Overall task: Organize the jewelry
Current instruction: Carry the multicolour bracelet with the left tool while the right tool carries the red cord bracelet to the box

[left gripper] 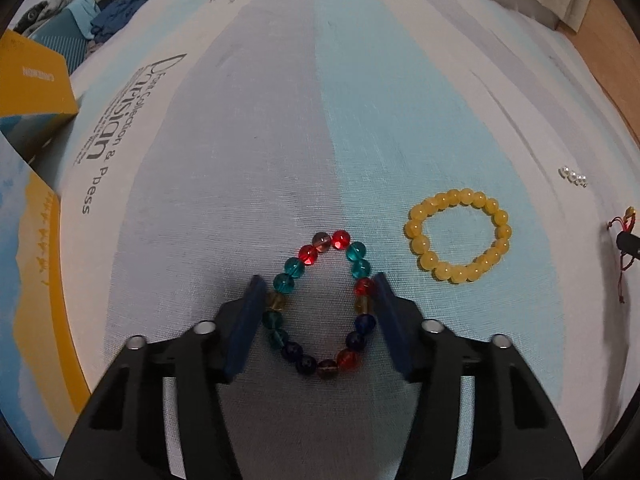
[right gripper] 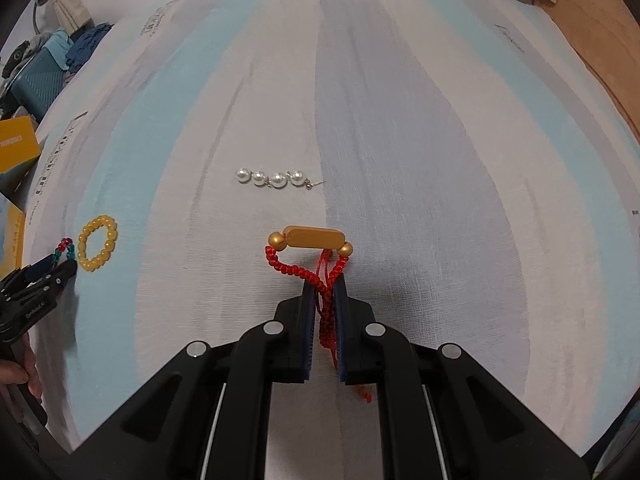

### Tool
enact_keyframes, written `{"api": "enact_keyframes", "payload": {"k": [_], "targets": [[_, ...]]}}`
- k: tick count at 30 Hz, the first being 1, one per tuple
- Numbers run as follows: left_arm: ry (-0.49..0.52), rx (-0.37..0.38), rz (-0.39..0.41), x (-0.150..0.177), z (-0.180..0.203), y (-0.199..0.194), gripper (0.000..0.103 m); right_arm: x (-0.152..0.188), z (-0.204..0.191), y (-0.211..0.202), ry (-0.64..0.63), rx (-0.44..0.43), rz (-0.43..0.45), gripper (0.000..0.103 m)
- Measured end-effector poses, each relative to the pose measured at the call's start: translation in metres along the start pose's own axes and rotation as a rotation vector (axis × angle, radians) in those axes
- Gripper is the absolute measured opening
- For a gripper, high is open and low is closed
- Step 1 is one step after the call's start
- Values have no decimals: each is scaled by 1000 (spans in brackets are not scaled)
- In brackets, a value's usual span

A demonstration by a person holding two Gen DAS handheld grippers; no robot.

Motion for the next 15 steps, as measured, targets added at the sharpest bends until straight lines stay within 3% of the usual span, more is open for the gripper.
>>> {"api": "enact_keyframes", "payload": {"k": [3,6,15], "targets": [[0,7,2,0,-3,1,37,0,2,0,4,-3,0,8],[6,9,1,0,-3,-2,18,1,1,-2,3,-4,2,8],[-16,35,0,1,-12,-19,17,3,0,-12,4,-13,19,8]]}}
Point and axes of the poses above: each gripper's, at about its wrist camera, not at the fingertips, and y roughly the way its jaws point, z to its right, x to its underside, the point moved 2 cm from there along y, roughly the way its jaws point, and after that the axes turned 5 degrees about -x, right-handed, at the moved point
